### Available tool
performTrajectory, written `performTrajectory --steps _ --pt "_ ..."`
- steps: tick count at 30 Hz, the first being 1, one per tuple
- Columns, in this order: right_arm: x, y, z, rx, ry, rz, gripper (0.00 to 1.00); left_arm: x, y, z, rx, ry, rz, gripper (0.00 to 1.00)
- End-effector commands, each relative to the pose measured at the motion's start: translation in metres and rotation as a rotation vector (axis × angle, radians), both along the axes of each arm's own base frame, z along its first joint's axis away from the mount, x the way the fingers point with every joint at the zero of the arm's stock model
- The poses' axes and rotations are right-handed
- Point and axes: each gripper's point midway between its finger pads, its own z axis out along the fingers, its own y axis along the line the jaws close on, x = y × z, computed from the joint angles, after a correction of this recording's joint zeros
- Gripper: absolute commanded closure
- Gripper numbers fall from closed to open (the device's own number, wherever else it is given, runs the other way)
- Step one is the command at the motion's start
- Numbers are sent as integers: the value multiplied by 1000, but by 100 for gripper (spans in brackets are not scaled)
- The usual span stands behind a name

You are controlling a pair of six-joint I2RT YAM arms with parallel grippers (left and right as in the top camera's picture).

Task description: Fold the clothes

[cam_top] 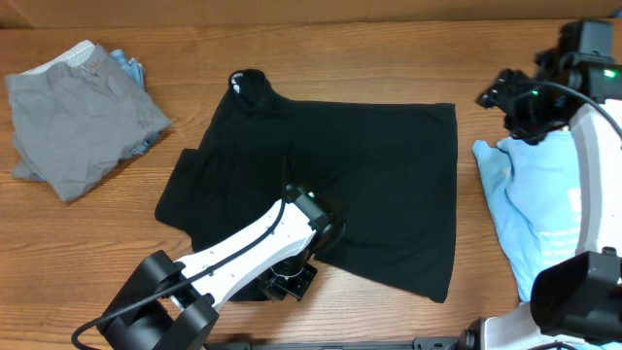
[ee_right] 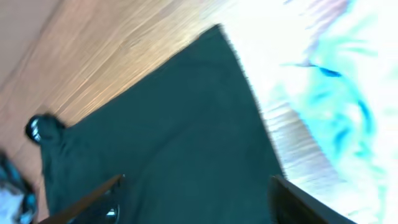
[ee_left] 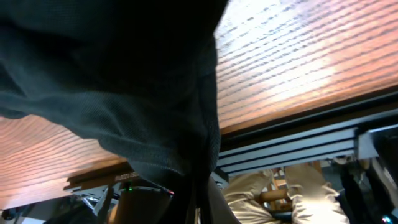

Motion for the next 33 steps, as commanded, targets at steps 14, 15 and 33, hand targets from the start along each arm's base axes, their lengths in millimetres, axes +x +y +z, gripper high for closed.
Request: performTrajectory --steps 14,15,33 --pt "-82 3 -151 55 315 -74 30 14 -6 -4 -5 -68 42 90" --pt "-85 4 -157 58 320 -81 30 14 -6 -4 -5 -68 41 88" --pt "-98 46 -197 189 252 47 43 57 44 10 116 -150 256 0"
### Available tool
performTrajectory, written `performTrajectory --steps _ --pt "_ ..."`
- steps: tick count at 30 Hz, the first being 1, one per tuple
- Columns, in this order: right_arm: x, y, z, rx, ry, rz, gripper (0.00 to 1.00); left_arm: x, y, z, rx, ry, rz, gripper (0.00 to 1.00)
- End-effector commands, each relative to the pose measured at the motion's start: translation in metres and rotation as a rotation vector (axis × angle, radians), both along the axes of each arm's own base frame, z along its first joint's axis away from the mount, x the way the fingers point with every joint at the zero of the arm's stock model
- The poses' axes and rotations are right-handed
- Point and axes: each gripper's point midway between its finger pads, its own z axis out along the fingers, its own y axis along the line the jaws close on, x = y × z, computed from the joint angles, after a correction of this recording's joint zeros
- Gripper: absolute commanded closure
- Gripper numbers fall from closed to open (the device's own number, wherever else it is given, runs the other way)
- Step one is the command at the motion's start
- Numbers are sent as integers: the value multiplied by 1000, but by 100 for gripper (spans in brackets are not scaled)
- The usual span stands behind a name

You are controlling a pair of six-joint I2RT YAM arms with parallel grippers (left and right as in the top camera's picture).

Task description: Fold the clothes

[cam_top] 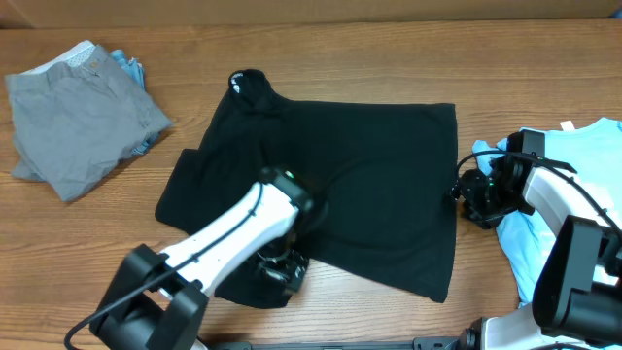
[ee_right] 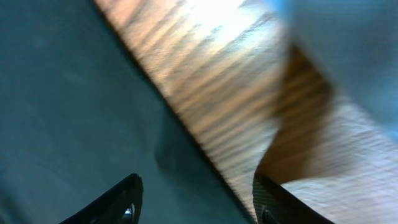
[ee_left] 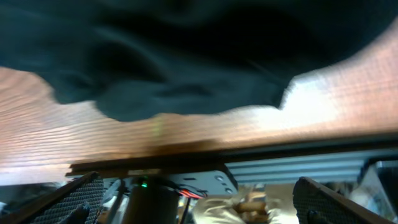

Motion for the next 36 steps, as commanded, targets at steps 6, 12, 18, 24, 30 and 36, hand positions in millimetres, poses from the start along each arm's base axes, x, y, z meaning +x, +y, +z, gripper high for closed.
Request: performTrajectory --steps 6,12,18,24,30,36 --pt "-8 1 -9 -60 49 -35 87 75 47 -6 24 -214 290 0" --pt "-18 -43 -15 -237 126 -248 96 114 78 -13 -43 -313 381 14" --pt "12 -53 -10 -219 -26 -185 81 140 94 -20 -88 -398 396 47" --pt "33 -46 8 -171 -101 -117 38 146 93 -35 -112 -436 358 48" --pt "51 -40 50 -128 -185 -88 37 159 102 -52 -85 -528 353 96" --pt "60 -27 95 -67 -304 -65 36 168 115 -72 -78 -585 415 96"
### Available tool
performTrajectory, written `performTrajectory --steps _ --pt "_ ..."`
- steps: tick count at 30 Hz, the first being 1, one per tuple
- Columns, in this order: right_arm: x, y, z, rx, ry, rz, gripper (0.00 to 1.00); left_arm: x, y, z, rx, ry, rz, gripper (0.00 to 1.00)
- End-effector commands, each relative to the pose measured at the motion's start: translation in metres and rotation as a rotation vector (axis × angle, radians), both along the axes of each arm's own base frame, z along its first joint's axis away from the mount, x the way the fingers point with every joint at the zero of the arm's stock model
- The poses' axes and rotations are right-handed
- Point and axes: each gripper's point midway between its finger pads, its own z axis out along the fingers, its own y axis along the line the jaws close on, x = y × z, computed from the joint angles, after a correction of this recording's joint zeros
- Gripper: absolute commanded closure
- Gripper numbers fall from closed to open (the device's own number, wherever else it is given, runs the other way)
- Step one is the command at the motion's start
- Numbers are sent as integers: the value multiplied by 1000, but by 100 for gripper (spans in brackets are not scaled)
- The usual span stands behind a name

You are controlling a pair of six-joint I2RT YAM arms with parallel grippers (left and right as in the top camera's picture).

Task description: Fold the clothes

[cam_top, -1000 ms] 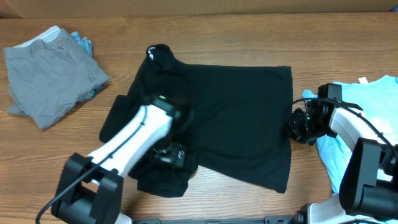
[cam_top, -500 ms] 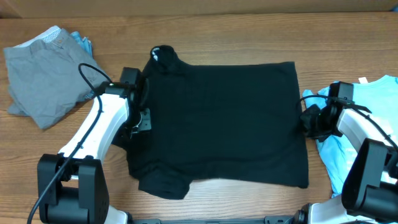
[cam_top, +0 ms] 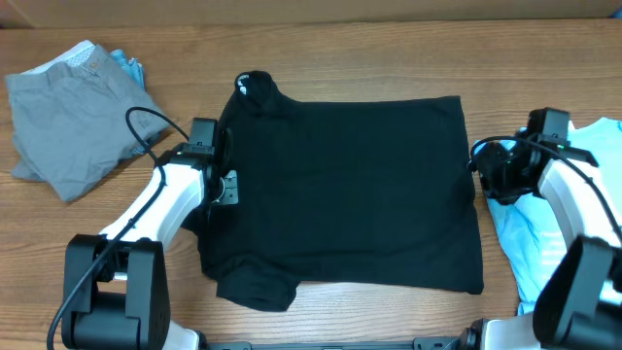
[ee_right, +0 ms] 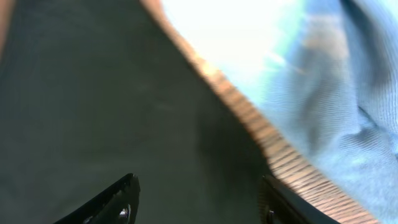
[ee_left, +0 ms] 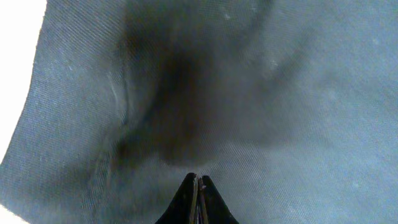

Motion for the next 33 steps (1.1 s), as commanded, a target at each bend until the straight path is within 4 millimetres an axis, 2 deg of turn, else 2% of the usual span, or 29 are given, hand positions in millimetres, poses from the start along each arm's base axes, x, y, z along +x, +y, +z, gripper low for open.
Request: performTrajectory --steps 1,4,8,12,17,22,23,26,27,30,32,33 --pt "13 10 44 37 -139 42 36 -6 18 -20 30 38 48 96" --pt "14 22 64 74 -213 110 35 -4 30 -40 36 65 84 96" --pt "11 35 81 125 -262 148 34 4 48 -63 32 61 141 96" --pt "10 49 86 150 -286 219 33 27 64 -59 18 -21 190 96" --pt "8 62 85 152 -280 258 33 70 73 -28 21 -122 165 95" --pt "7 76 84 133 -283 321 33 101 67 15 -17 -156 121 72" --pt "7 77 83 122 -275 326 33 104 67 25 -20 -152 120 71" --pt "4 76 76 76 -238 314 33 107 63 57 -32 -119 76 90" --pt "2 74 73 59 -216 292 33 107 62 68 -36 -106 61 93" --pt "-2 66 67 23 -177 263 33 104 62 103 -31 -78 37 92" --pt "-2 65 66 15 -177 260 32 98 60 133 -40 -71 41 92" --pt "-1 65 66 15 -179 260 30 96 59 142 -46 -73 40 92"
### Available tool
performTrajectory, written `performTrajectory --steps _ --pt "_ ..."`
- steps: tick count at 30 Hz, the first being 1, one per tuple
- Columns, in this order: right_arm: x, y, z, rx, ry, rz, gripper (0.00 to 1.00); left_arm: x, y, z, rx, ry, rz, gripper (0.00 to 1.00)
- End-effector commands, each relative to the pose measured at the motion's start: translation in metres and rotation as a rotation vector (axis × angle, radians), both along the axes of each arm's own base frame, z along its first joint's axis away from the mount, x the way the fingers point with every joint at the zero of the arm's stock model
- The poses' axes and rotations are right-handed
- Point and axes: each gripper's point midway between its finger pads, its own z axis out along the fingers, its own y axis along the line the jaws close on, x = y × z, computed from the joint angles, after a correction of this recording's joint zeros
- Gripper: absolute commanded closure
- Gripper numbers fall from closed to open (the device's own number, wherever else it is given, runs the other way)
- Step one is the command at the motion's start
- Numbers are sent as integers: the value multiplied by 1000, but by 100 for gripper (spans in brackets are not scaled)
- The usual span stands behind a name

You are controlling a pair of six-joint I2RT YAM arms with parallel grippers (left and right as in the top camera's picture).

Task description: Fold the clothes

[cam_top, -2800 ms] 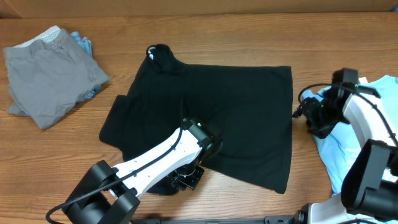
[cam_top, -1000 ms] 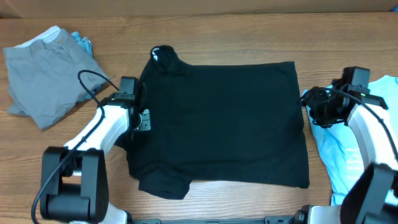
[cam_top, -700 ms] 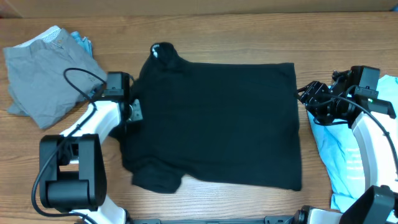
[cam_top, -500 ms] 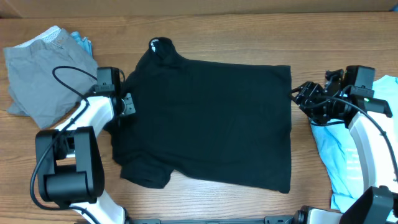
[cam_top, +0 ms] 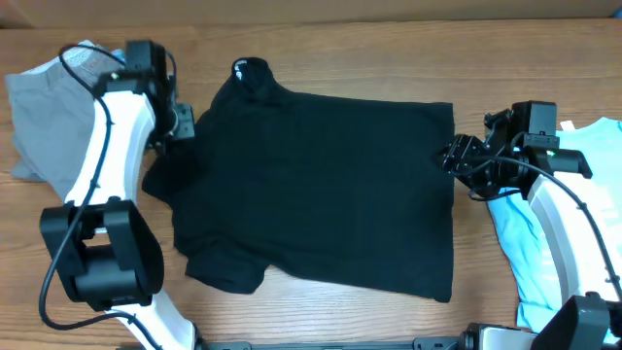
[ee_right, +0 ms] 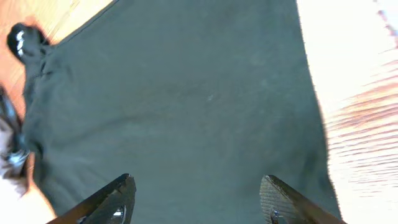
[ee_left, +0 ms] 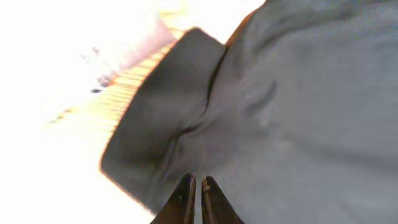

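Note:
The black shirt [cam_top: 321,185] lies spread flat mid-table, its collar [cam_top: 248,73] at the back left. Its left sleeve [ee_left: 155,118] is spread toward the grey pile. My left gripper [cam_top: 182,124] sits at the shirt's shoulder edge beside that sleeve. Its fingertips [ee_left: 196,182] are pressed together on the black cloth. My right gripper [cam_top: 457,156] hovers over the shirt's right edge. Its fingers [ee_right: 118,196] are wide apart with nothing between them, only flat black cloth [ee_right: 186,93] below.
A pile of grey clothing [cam_top: 68,112] with a blue piece [cam_top: 131,68] under it lies at the back left, close to my left arm. A light blue garment [cam_top: 554,224] lies at the right edge beneath my right arm. Bare wood [cam_top: 321,311] runs along the front.
My left gripper went from the shirt's left side to its back-left shoulder. The shirt shifted left and its sleeve is spread out. My right gripper rose and moved slightly left, still open.
First my left gripper was shut on the shirt's front hem and the right one was high at the back right. Then the left stood open and the right was low at the right edge. The shirt then lay squarer with the left shut on its side; now it lies shifted left.

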Motion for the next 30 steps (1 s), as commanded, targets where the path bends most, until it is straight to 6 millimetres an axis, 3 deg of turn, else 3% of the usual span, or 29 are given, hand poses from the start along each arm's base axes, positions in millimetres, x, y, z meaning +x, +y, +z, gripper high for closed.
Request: performTrajectory --steps 1,3,4,6,8,14,18,23,30 --pt "8 -8 11 -47 -42 -26 29 5 -3 49 -19 -74 -31 93" --pt "12 -9 9 -41 -46 -39 29 -2 -6 75 -16 -99 -36 94" --pt "17 -9 8 -41 -55 -40 35 -7 -7 87 -15 -115 -40 94" --pt "28 -11 0 -48 -71 -38 64 -17 -11 110 -11 -157 -48 94" --pt "39 -11 -11 -37 -64 -54 80 -29 -17 134 -8 -208 -61 92" --pt "67 -13 -59 -4 -26 -99 88 -66 -42 182 -9 -314 -130 83" --pt "80 -16 -95 4 3 -131 93 -83 -56 192 -16 -322 -172 64" --pt "88 -17 -132 32 50 -198 93 -92 -71 187 -71 -283 -211 41" --pt "90 -46 -191 -65 125 -382 96 -94 -89 187 -158 -277 -276 39"
